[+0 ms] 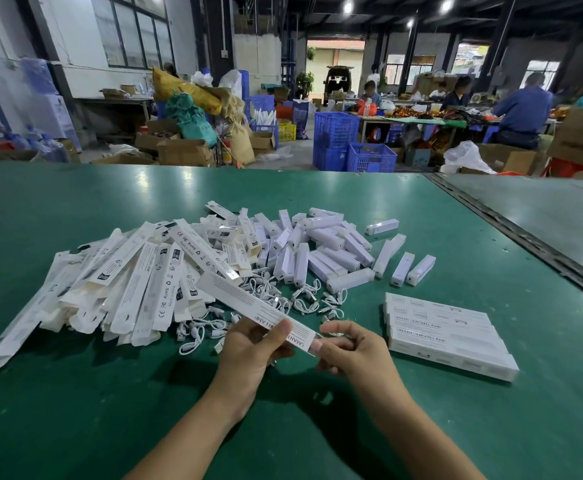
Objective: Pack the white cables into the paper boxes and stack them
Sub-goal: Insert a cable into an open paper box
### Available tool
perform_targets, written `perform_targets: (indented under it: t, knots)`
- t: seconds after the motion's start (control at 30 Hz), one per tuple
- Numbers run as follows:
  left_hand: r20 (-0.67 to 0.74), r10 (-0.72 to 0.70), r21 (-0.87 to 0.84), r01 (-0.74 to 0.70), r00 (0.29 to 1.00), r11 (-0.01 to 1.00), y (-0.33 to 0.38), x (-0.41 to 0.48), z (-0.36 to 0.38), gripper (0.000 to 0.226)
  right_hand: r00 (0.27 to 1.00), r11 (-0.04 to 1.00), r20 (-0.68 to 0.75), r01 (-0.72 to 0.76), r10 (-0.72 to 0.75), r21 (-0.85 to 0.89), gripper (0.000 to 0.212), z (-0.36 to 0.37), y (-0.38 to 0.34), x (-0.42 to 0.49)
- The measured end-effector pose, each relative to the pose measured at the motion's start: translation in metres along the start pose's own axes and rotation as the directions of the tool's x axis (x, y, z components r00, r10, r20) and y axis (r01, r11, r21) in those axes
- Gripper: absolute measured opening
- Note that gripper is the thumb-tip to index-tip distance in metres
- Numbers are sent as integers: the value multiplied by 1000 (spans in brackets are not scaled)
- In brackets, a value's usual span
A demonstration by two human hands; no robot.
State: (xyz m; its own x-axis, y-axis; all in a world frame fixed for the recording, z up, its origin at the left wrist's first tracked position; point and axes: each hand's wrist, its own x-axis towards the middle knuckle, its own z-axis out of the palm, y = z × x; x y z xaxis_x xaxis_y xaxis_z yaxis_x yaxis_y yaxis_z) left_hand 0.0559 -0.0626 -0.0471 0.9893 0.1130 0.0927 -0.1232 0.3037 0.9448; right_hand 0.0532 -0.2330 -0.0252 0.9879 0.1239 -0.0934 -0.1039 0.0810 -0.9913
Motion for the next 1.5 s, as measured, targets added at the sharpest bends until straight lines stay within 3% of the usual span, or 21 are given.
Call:
perform_targets:
  t: [0.07,0.17,0.23,0.4,0.5,0.7,0.83,1.03,1.27,1.5]
  knots:
    - [13,1,15,-2,1000,1000,0,0,-1,38,1000,997,-1,19,-19,-77,27,0,0,0]
    - [-17,18,5,-18,1000,1000,0,2,-2,74,984,942,-50,150,-172,-301,14,3,2,-1]
    - [-35,19,6,-19,999,1000,-1,2,-2,86,966,894,-43,218,-254,-393,17,5,5,-3]
    - [-27,11,51,-10,1000,999,-3,1,-1,94,934,812,-49,282,-355,-510,20,5,11,-2]
    - [1,61,176,-60,998,983,-3,-2,0,97,917,780,-75,288,-392,-555,19,6,14,-1]
    - [87,209,444,-226,974,867,-9,-8,1,82,899,790,-127,293,-420,-538,27,6,16,0]
    - [223,223,633,-315,949,707,0,-11,-1,46,904,808,-119,301,-411,-506,25,3,14,1]
    - [194,218,584,-291,956,758,4,-12,-1,46,882,825,-115,372,-457,-425,20,7,11,-5]
    - [162,253,550,-300,954,780,3,-10,-4,48,785,663,32,544,-619,-515,4,10,8,-12]
    - [127,301,506,-323,945,800,-1,-5,-8,34,734,605,229,664,-639,-440,16,8,7,-13]
